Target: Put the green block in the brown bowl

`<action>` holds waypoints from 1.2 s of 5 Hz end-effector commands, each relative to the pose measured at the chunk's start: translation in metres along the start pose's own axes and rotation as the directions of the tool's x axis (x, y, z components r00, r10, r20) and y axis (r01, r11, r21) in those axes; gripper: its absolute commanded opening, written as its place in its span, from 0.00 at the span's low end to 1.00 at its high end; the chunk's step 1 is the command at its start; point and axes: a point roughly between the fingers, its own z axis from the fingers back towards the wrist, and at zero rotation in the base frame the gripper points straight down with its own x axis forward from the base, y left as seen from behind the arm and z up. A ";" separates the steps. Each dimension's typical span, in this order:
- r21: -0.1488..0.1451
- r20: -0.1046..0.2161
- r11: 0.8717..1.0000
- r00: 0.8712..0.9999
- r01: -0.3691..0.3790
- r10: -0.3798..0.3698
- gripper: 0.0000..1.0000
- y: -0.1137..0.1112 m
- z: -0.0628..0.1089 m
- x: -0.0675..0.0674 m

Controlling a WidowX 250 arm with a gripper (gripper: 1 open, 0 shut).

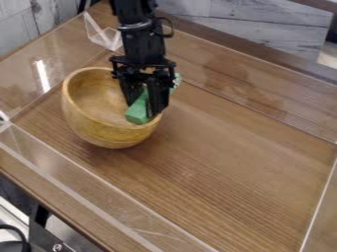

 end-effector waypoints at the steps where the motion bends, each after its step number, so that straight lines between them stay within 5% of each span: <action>1: 0.016 0.044 1.000 0.999 0.021 -0.021 0.00 -0.003 0.013 0.009; 6: 0.000 0.017 1.000 0.999 0.030 -0.030 0.00 -0.008 0.012 0.012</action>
